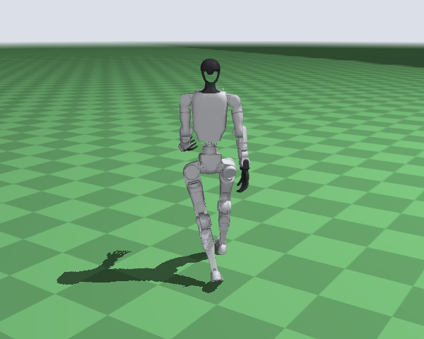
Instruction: Walk run
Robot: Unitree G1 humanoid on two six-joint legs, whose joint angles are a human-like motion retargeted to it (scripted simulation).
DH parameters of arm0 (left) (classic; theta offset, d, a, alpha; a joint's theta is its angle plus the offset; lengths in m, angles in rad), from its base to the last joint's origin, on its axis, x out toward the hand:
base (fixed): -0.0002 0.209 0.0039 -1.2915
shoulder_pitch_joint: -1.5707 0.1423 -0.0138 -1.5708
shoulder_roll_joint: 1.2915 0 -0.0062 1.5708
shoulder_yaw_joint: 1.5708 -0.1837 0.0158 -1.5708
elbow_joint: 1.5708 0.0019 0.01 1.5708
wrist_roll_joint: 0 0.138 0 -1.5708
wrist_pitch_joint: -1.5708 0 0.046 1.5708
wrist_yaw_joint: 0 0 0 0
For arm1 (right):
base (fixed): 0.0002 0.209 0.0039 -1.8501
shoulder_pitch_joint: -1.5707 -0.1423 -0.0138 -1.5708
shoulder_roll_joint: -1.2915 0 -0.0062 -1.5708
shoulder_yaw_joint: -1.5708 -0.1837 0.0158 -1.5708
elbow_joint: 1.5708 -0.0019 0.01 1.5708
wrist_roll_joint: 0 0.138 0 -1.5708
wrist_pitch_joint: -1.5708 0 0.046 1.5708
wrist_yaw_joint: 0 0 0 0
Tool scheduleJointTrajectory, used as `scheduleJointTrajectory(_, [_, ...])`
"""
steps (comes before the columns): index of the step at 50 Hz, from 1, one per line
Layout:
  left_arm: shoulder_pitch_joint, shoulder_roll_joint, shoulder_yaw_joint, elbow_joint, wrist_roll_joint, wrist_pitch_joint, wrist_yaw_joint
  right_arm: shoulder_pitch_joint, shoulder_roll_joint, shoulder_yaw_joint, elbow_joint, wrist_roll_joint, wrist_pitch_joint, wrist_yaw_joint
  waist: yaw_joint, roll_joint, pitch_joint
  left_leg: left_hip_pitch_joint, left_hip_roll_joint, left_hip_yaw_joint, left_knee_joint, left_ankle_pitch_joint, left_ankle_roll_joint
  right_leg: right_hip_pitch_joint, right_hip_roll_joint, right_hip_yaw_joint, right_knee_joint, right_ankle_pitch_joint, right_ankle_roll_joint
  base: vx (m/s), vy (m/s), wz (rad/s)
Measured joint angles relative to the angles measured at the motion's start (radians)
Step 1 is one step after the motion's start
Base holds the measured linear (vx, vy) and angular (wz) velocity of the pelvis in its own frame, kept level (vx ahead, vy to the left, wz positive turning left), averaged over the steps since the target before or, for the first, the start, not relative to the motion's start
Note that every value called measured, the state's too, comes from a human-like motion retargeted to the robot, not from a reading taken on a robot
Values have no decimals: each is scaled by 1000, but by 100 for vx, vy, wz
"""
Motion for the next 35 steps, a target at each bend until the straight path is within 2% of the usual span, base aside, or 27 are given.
scheduleJointTrajectory(2, [53,-14,16,1,11,6,-7,-8,-6,-20,-2,-20,16,-17,-63,44,-18,-27,47,-25,107,212,-140,13,48,157,74,-46,-34,122,-28,168])
scheduleJointTrajectory(3, [77,-28,25,3,25,11,-12,-16,-13,-30,0,-10,13,-17,-71,58,-20,-56,68,0,189,312,-220,10,51,138,127,-86,-66,108,-23,134])
scheduleJointTrajectory(5, [111,-51,19,-1,42,7,-1,-43,-28,-35,5,43,10,3,-68,51,-20,-145,86,84,399,453,-344,56,32,110,173,-159,-107,118,-25,108])
scheduleJointTrajectory(6, [117,-53,17,-4,49,7,-6,-62,-34,-42,4,74,20,17,-75,42,-17,-201,114,147,529,471,-344,88,4,66,171,-173,-105,107,-23,113])
scheduleJointTrajectory(8, [131,-59,26,-11,69,12,-28,-102,-41,-58,-5,125,36,34,-32,-12,-34,-288,105,226,633,457,-311,152,-32,52,143,-192,-115,81,-29,43])
scheduleJointTrajectory(10, [145,-67,44,-14,93,19,-50,-149,-46,-77,-28,167,41,33,11,-45,-30,-376,111,286,684,328,-206,216,-11,84,122,-217,-130,95,-29,7])
scheduleJointTrajectory(12, [153,-80,59,-17,93,22,-46,-202,-60,-81,-71,191,31,20,56,-61,-2,-481,100,313,701,226,-153,282,-9,78,72,-199,-130,82,-16,-13])
scheduleJointTrajectory(14, [161,-86,68,-25,82,19,-35,-249,-77,-70,-128,208,8,10,124,-86,15,-574,136,419,658,119,-79,338,-8,63,31,-192,-145,69,-13,-66])
scheduleJointTrajectory(17, [175,-83,72,-54,78,19,-21,-302,-110,-47,-228,228,-36,4,212,-100,32,-688,163,488,463,25,3,411,28,41,-16,-203,-162,83,-14,-31])
scheduleJointTrajectory(20, [185,-83,77,-102,94,19,-13,-348,-155,-35,-321,234,-66,-7,255,-82,50,-762,181,517,182,8,96,486,84,8,-43,-248,-172,94,-12,25])
scheduleJointTrajectory(23, [197,-95,86,-154,117,5,1,-387,-190,-24,-382,231,-70,-32,268,-82,57,-808,131,517,-61,-74,133,557,110,-47,-58,-270,-179,103,-7,29])
scheduleJointTrajectory(25, [200,-106,95,-165,128,-3,16,-395,-199,-19,-396,226,-72,-50,269,-91,49,-794,107,563,-157,-120,150,593,109,-72,-46,-244,-168,113,-3,17])
scheduleJointTrajectory(27, [195,-111,103,-156,133,-7,32,-387,-190,-14,-385,225,-84,-64,275,-110,36,-757,119,620,-132,-96,179,621,103,-80,-9,-144,-141,131,-4,-8])
scheduleJointTrajectory(29, [195,-114,109,-142,129,-6,46,-362,-167,-11,-350,220,-92,-66,288,-111,16,-724,142,649,-83,-64,174,642,92,-106,56,56,-97,133,8,-31])
scheduleJointTrajectory(30, [195,-114,111,-134,125,-6,51,-345,-153,-10,-328,215,-93,-62,297,-107,2,-716,160,634,-66,-11,165,648,83,-128,98,183,-77,158,6,-20])
scheduleJointTrajectory(32, [187,-102,108,-123,98,0,50,-289,-114,-1,-288,195,-96,-42,267,-100,-12,-713,161,491,28,-66,179,593,109,-78,280,385,-79,142,-6,62])
scheduleJointTrajectory(33, [173,-94,99,-115,82,7,46,-260,-100,3,-265,186,-96,-33,235,-117,6,-706,120,411,95,-113,179,528,90,-73,498,387,-84,116,-8,134])
scheduleJointTrajectory(35, [118,-76,80,-93,60,25,36,-213,-75,5,-207,175,-73,-18,218,-139,33,-636,98,456,179,-204,179,439,-9,-115,826,388,-119,125,-1,97])
